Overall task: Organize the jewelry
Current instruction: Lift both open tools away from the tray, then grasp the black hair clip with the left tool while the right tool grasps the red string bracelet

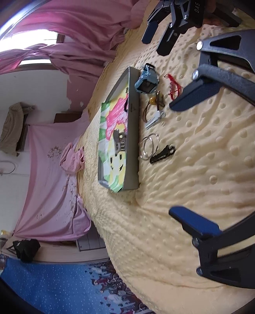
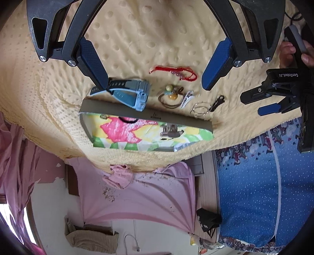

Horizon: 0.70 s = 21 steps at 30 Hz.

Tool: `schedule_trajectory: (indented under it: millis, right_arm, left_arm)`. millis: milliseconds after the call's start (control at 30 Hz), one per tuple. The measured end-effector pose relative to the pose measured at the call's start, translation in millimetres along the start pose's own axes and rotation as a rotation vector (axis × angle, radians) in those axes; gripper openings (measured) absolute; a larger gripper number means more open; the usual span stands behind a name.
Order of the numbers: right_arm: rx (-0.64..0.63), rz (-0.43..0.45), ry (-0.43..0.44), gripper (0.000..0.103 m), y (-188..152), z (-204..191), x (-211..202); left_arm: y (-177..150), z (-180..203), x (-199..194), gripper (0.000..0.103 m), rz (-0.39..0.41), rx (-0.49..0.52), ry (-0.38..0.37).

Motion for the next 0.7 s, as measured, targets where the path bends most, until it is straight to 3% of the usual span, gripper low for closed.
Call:
schedule_trajectory:
  millis: [100,200,300,700]
  right_arm:
    - [-0.01,-0.035,0.015,0.08,-5.1,-2.9,8.0]
    - [-0.019,-0.062,0.027,0.077,-9.9,-6.4,15.9]
    - [-0.025,-0.086,0.04,0.064,-13.3,-9.5,23.0]
    - [-0.057,-0.183,0.106,0.058,-26.3,-25.7,51.5]
  left_arm:
    - [-1.8,3.0,5.4,0.08,-0.019,0.009,-0.015]
    - [-2.4,6.4,9.3,0.073,-0.031,0.02,-0.029]
    - [-2.3,7.2,12.6,0.068,-0.036,0.026,-0.034]
    - [-4.5,7.6,43.7,0.04,-0.134,0.001,-0.097]
Point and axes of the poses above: each gripper's, at about its wrist camera, not at the fingertips, and x roughly the way its jaws point, z to its right, y to its top, the point moved 7 cm from there along x, roughly the way its jaws point, and after that the axes turned 9 degrees about x, right-handed, at the moved point
